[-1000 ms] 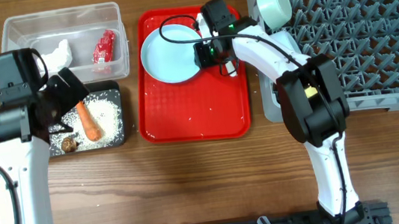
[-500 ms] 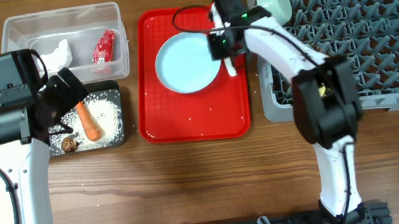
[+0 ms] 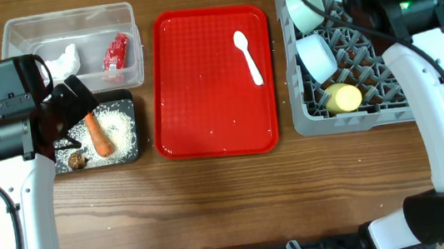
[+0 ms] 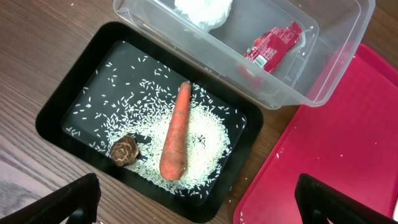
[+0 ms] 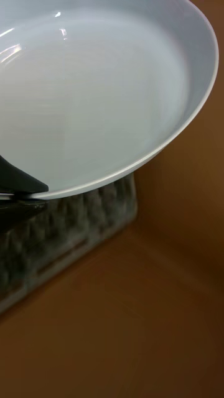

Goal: Sort waste into correct bins and load items into the dishwasher rack
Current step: 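Carry the plate with the right gripper and stand it in the rack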

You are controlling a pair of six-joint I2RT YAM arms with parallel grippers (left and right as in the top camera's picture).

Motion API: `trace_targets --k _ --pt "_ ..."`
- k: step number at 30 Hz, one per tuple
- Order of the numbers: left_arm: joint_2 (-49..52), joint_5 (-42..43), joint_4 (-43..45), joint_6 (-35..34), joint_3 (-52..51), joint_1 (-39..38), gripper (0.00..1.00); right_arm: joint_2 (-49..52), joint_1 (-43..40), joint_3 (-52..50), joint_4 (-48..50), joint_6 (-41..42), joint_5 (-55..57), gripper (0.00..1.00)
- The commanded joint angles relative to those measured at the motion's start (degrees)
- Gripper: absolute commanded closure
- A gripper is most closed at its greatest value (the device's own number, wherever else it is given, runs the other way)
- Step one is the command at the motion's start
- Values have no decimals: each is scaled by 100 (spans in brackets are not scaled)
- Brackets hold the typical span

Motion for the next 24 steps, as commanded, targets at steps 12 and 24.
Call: trace_targets --k 12,24 --pt "-52 68 13 -57 70 11 0 1751 -490 -15 90 -1429 706 96" --pt "-52 68 13 -57 70 9 0 2369 -437 -13 179 -977 260 0"
